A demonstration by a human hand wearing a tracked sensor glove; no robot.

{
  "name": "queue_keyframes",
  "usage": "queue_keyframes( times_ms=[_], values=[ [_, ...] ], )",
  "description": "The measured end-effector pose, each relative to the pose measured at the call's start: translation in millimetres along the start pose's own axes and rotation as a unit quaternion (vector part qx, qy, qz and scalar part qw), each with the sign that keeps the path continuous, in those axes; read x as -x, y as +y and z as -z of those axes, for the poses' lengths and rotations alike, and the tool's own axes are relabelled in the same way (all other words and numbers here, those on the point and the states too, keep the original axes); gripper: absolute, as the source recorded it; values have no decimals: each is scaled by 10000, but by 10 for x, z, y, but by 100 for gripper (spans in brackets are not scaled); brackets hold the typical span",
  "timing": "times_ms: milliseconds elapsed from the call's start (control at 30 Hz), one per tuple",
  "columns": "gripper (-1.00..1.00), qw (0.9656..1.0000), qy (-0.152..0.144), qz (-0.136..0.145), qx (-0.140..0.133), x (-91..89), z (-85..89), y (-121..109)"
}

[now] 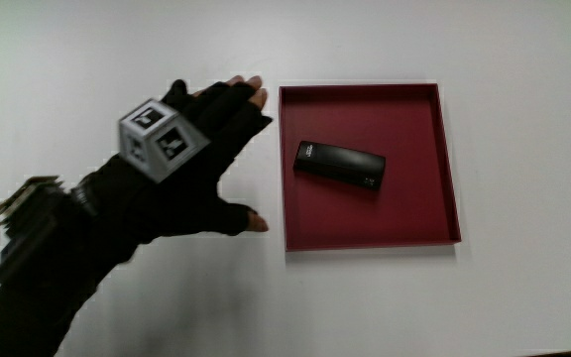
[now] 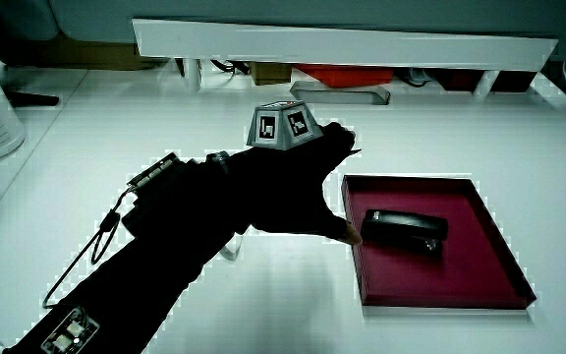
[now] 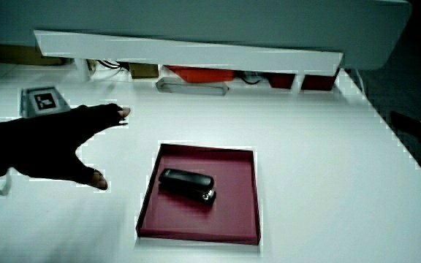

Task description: Pick stapper from plate

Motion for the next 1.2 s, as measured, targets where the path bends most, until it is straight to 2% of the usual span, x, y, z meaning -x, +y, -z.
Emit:
queue_keyframes(
  times_ms=[333,367,433,667,700,767,900,1133,1200],
  values=[
    [0,9993,294,77,227,-107,143,543],
    [0,9990,339,-9,292,-120,154,571],
    [0,9988,427,15,244,-124,191,643],
    [0,9977,417,-208,485,-73,360,912],
    [0,9973,513,-201,478,-86,368,936],
    [0,9965,513,-347,568,-95,401,984],
    [0,9954,599,-379,644,-123,456,1047],
    [0,9957,635,-305,603,-82,550,1109],
    [12,9962,607,-297,549,-92,532,1090]
  ],
)
